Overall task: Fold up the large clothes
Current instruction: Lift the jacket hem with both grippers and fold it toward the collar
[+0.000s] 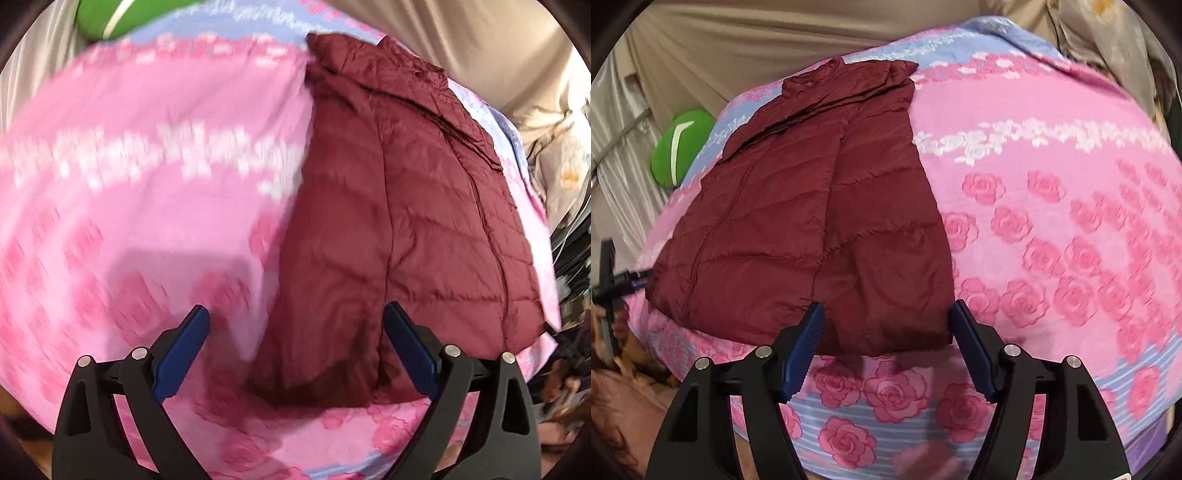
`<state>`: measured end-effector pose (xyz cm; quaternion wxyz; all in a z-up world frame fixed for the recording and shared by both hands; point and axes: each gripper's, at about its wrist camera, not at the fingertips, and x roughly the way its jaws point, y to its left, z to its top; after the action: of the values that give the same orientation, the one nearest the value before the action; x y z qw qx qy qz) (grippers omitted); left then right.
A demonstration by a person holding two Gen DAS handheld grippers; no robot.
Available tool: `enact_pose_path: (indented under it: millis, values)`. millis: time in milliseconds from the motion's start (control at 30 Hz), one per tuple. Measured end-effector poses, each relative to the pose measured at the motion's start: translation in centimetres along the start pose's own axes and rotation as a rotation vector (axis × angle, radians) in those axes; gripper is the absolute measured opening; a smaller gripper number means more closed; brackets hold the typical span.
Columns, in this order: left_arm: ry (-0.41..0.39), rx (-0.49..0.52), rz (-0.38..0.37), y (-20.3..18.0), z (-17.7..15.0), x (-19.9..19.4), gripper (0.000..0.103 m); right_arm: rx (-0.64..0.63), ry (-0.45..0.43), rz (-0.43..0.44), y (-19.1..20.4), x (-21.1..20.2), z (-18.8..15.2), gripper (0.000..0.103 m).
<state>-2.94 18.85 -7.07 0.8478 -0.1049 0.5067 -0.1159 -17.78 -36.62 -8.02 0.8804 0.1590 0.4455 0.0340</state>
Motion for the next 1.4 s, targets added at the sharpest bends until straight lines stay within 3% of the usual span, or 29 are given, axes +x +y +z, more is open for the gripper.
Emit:
enact_pose_path:
  millis: [67,100,133,200,233,300,467,633,800,933,1100,1267,1400]
  values:
    - [-0.024,0.018,-0.003,-0.5,-0.5,-0.1,0.089,0.049,-0.018,0.030,-0.4,0.4,-0.4,0.069]
    - [-0.030,0.021,-0.022,-0.8,-0.8,-0.2,0.077,0.058,-0.035,0.033,-0.4,0.3,-0.5,0.062]
    - [-0.027,0.026,-0.041,-1.0,-0.9,-0.2,0.068,0.068,-0.038,0.049,-0.5,0.3,-0.6,0.041]
    - [-0.007,0.044,-0.074,-1.6,-1.1,-0.2,0.030,0.107,-0.041,0.104,-0.7,0.4,-0.8,0.015]
    - [-0.005,0.046,-0.084,-1.8,-1.2,-0.3,0.021,0.116,-0.055,0.122,-0.7,0.1,-0.9,0.006]
    - [-0.027,0.058,-0.097,-2.3,-1.4,-1.3,0.006,0.097,-0.105,0.119,-0.1,-1.1,-1.1,0.004]
    - [-0.177,0.077,-0.181,-3.5,-2.0,-6.9,0.001,0.019,-0.243,0.126,2.0,-5.7,-1.5,0.003]
    - [-0.373,0.058,-0.273,-3.9,-1.9,-14.6,0.001,-0.029,-0.472,0.164,3.7,-13.0,-1.1,0.003]
    - [-0.566,0.090,-0.275,-5.7,-0.8,-20.8,0.001,-0.065,-0.696,0.201,5.5,-19.6,0.1,0.002]
    - [-0.636,0.142,-0.245,-7.7,2.5,-22.7,0.001,-0.103,-0.795,0.215,6.9,-21.4,4.4,0.002]
    - [-0.587,0.141,-0.168,-9.6,11.6,-18.3,0.001,-0.076,-0.771,0.197,6.7,-17.6,13.3,0.002]
    - [-0.460,0.123,0.016,-11.2,21.9,-7.3,0.001,0.045,-0.631,0.139,4.9,-8.2,23.3,0.002]
    - [-0.336,0.117,0.143,-11.6,26.4,2.1,0.001,0.136,-0.511,0.077,3.1,0.1,28.3,0.002]
